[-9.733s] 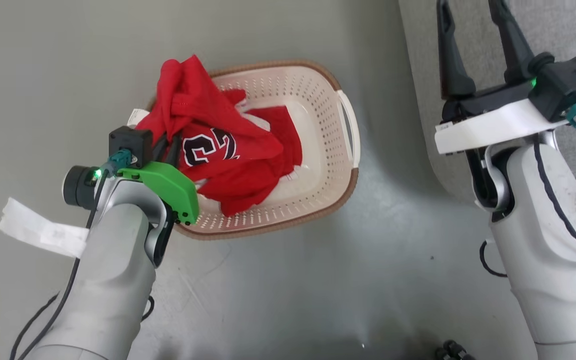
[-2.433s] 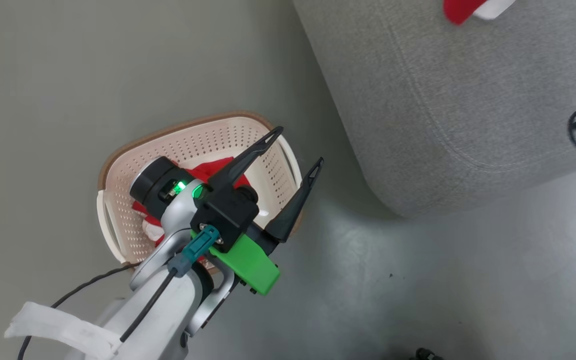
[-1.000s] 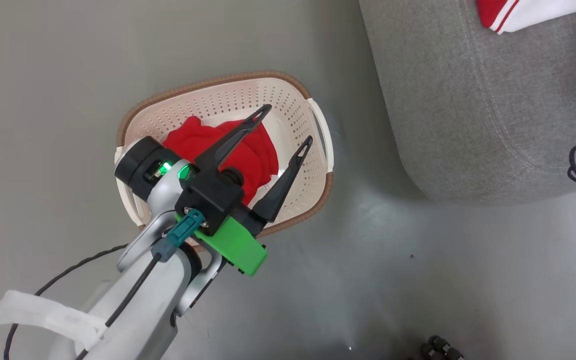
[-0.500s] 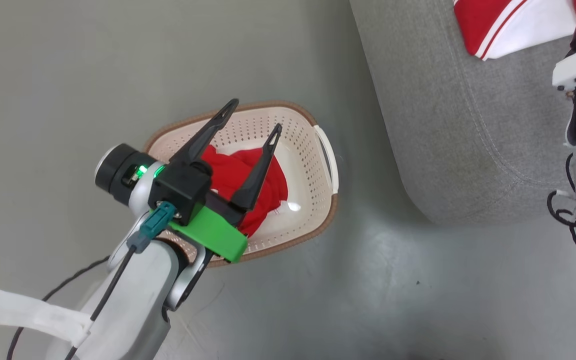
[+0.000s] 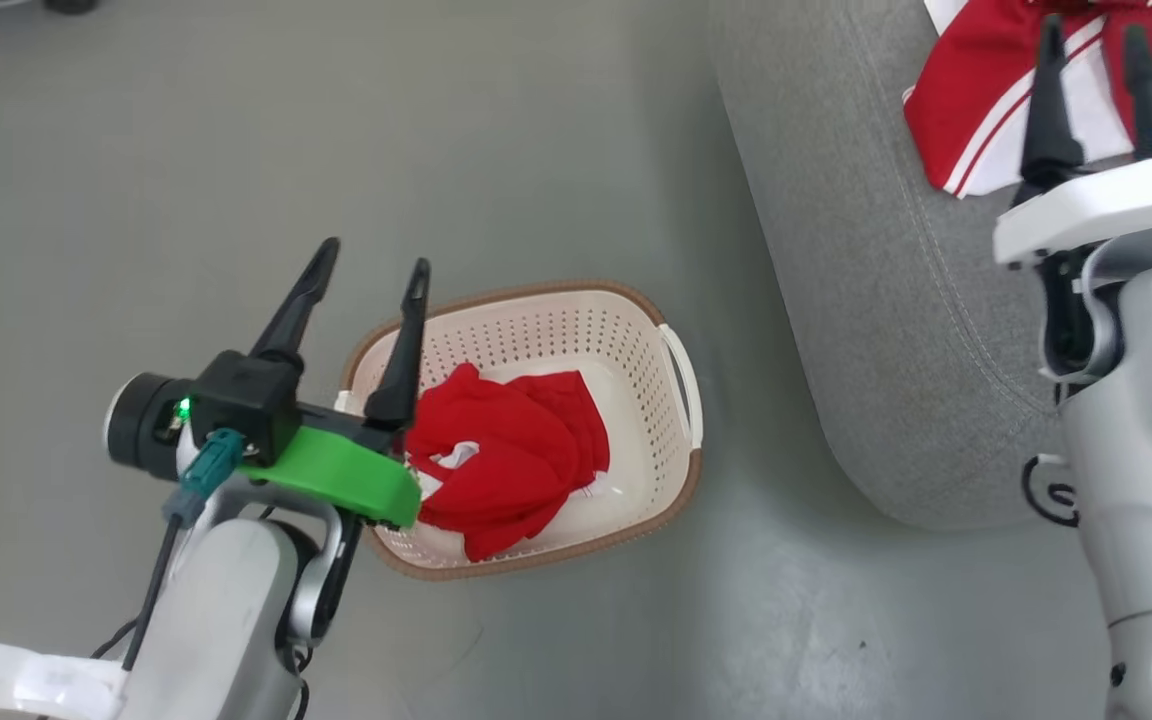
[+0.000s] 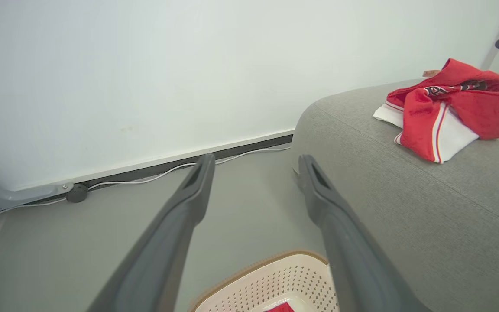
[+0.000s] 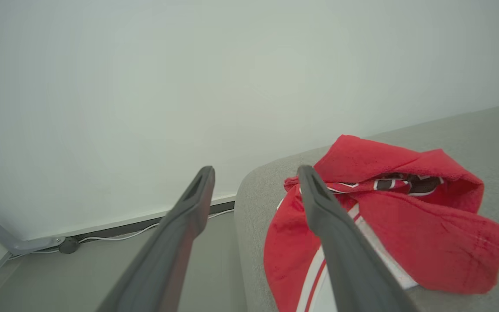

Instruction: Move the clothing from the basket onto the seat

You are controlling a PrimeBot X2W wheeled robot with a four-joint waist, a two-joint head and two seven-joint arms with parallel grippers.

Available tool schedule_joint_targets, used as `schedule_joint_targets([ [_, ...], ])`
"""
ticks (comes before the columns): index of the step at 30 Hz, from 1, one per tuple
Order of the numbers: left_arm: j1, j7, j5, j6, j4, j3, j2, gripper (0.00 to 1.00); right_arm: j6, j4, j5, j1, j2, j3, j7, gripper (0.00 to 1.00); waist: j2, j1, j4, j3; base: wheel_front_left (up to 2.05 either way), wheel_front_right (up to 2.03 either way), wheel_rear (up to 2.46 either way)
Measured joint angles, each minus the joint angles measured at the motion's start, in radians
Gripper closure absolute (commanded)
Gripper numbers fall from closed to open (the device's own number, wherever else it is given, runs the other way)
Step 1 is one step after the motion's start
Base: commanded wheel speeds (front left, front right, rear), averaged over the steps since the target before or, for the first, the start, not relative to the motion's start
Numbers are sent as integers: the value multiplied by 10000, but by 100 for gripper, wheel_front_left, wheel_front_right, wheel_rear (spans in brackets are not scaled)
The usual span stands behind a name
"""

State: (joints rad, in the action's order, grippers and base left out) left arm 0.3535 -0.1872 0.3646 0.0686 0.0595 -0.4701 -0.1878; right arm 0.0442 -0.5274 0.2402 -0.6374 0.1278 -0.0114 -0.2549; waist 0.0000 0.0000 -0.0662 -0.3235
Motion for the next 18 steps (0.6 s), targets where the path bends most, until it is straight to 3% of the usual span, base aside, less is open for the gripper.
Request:
schedule_joint_targets([
  [18, -1166, -165, 382, 328, 397, 1135, -71, 0, 290, 894, -525, 1863, -397, 1127, 0, 0, 0, 0, 346, 1430, 0, 0, 0],
])
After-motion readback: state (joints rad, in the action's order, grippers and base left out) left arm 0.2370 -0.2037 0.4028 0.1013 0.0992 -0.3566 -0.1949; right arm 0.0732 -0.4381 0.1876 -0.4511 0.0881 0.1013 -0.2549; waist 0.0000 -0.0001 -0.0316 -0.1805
